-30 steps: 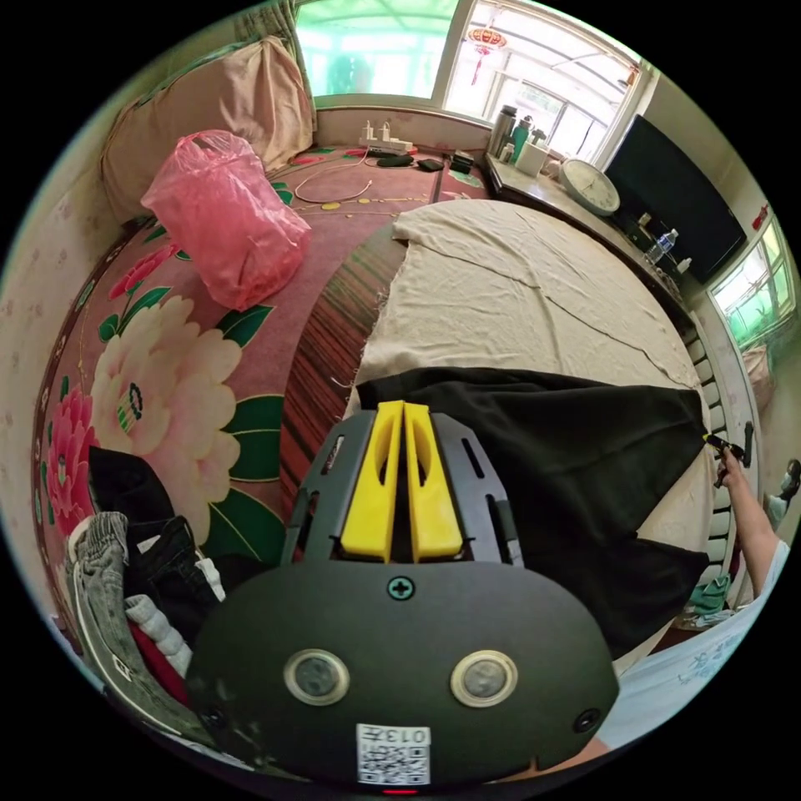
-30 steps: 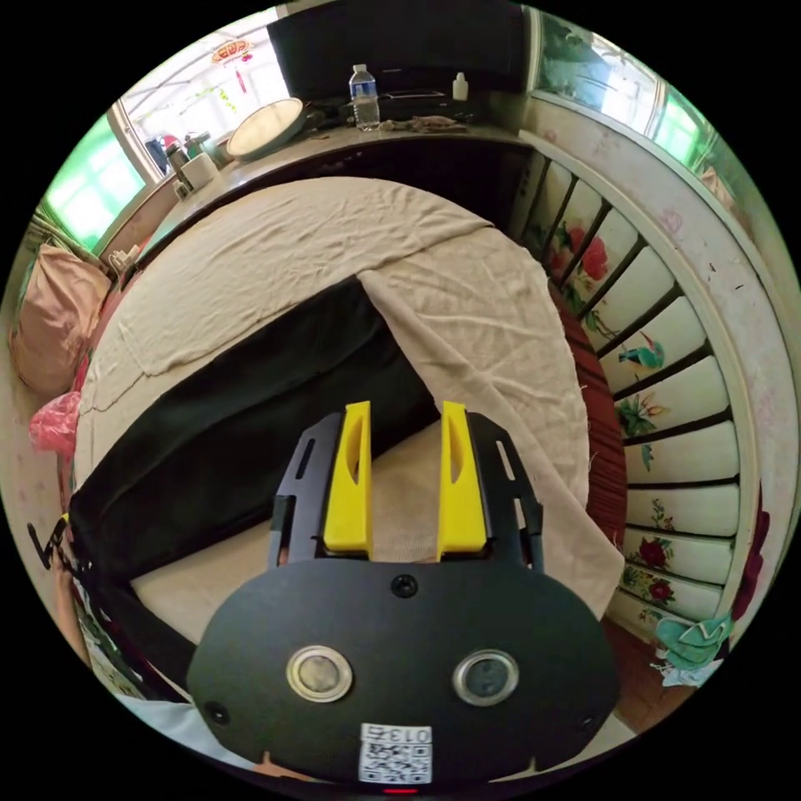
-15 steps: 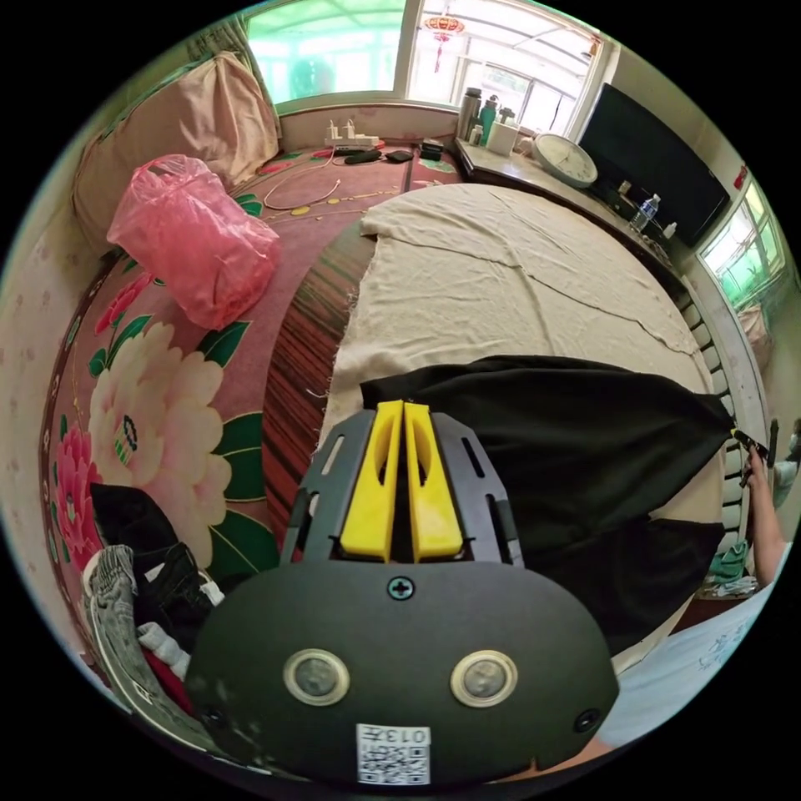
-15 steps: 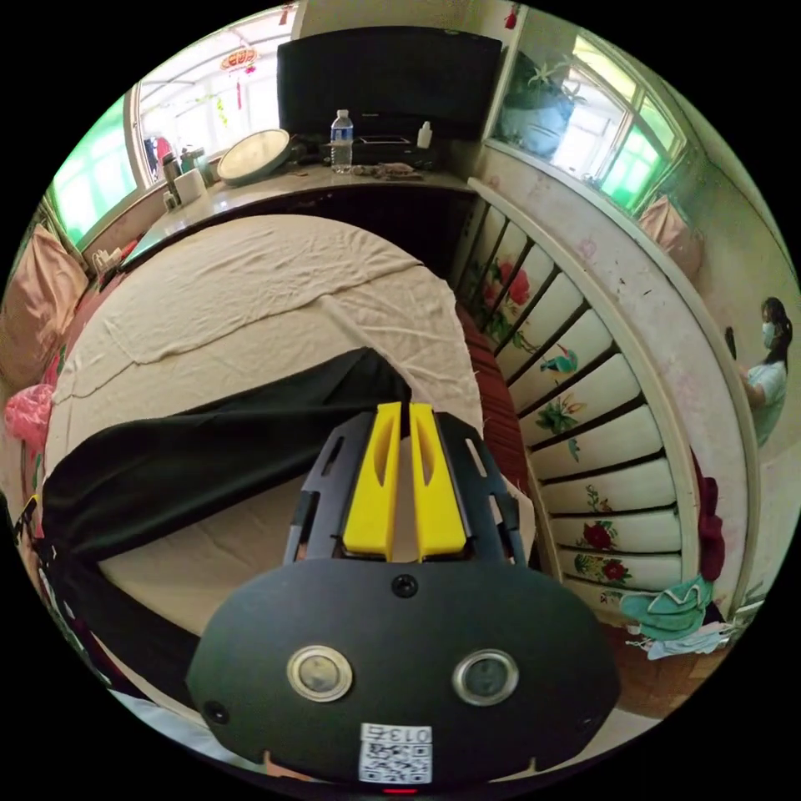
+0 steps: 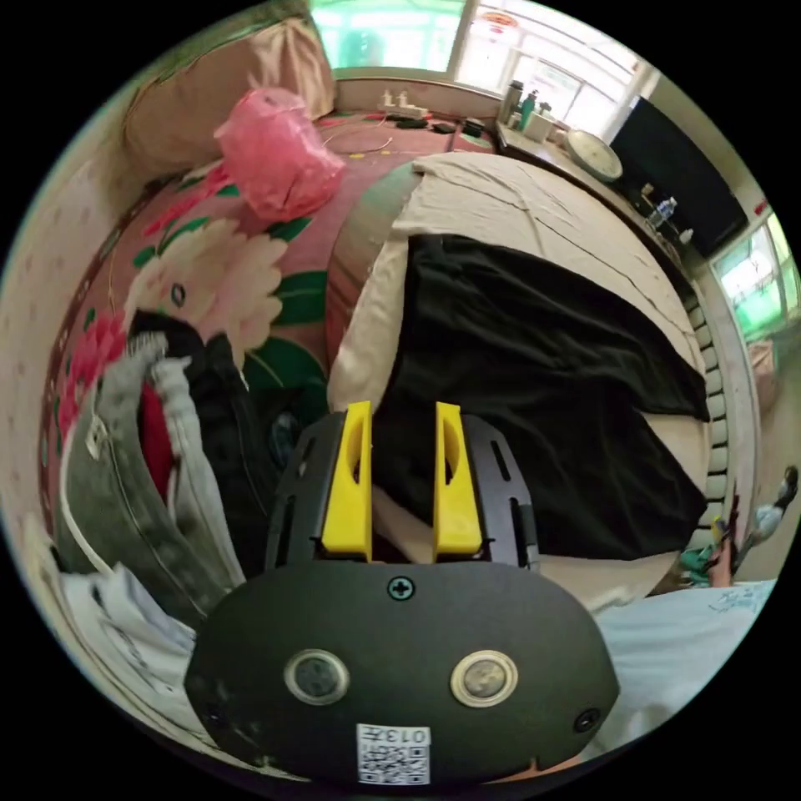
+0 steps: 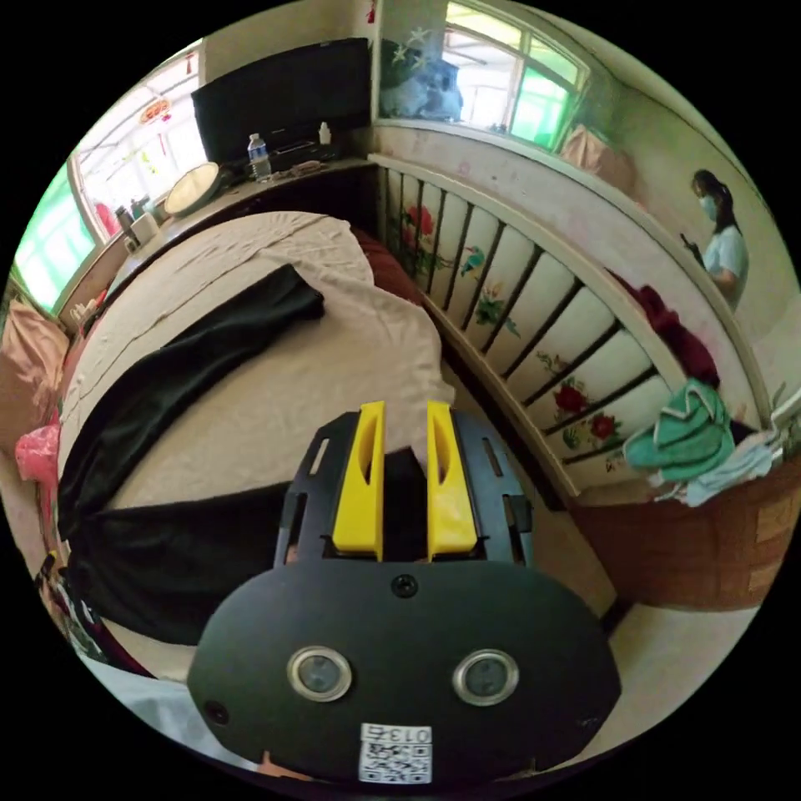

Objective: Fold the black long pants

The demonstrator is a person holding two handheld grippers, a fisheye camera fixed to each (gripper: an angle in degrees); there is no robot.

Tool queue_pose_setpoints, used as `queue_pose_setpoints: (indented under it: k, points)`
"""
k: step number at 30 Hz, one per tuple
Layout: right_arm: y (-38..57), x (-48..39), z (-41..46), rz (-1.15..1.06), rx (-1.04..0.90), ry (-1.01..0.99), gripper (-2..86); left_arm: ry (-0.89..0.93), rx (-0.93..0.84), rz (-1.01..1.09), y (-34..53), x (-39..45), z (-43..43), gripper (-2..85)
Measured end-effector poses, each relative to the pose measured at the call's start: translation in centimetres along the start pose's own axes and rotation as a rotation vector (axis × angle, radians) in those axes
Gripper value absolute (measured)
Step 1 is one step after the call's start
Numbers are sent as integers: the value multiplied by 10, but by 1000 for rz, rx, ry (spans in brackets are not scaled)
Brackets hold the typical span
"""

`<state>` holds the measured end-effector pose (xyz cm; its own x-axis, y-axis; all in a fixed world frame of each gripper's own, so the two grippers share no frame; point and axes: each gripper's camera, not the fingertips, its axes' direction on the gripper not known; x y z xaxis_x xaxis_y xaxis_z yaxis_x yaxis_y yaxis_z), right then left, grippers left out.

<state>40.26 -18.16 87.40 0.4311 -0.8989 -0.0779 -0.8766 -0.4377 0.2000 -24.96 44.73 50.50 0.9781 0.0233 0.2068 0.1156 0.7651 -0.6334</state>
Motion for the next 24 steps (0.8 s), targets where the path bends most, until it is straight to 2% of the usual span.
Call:
queue_pose_setpoints:
  k: [4,7,11,15,17,21,24]
  points:
    - [61,69,2,240,-52,-93,109,96,-47,-101,46,-14,11,151]
    - [97,107,17,408,-81,-245,113,120,-80,-122,55,-20,24,168]
    - [117,121,50,522,-100,-438,103,220,-150,-206,50,-36,51,132]
    - [104,105,58,478,-92,-472,30,170,-191,-228,43,-41,54,55]
    - [92,94,51,436,-118,-408,20,178,-181,-189,39,-36,47,28]
    - [61,35,22,82,-111,-200,12,158,-174,-132,36,-22,36,16]
    - [58,0,4,-93,-6,-129,13,106,-137,-95,38,-15,22,14]
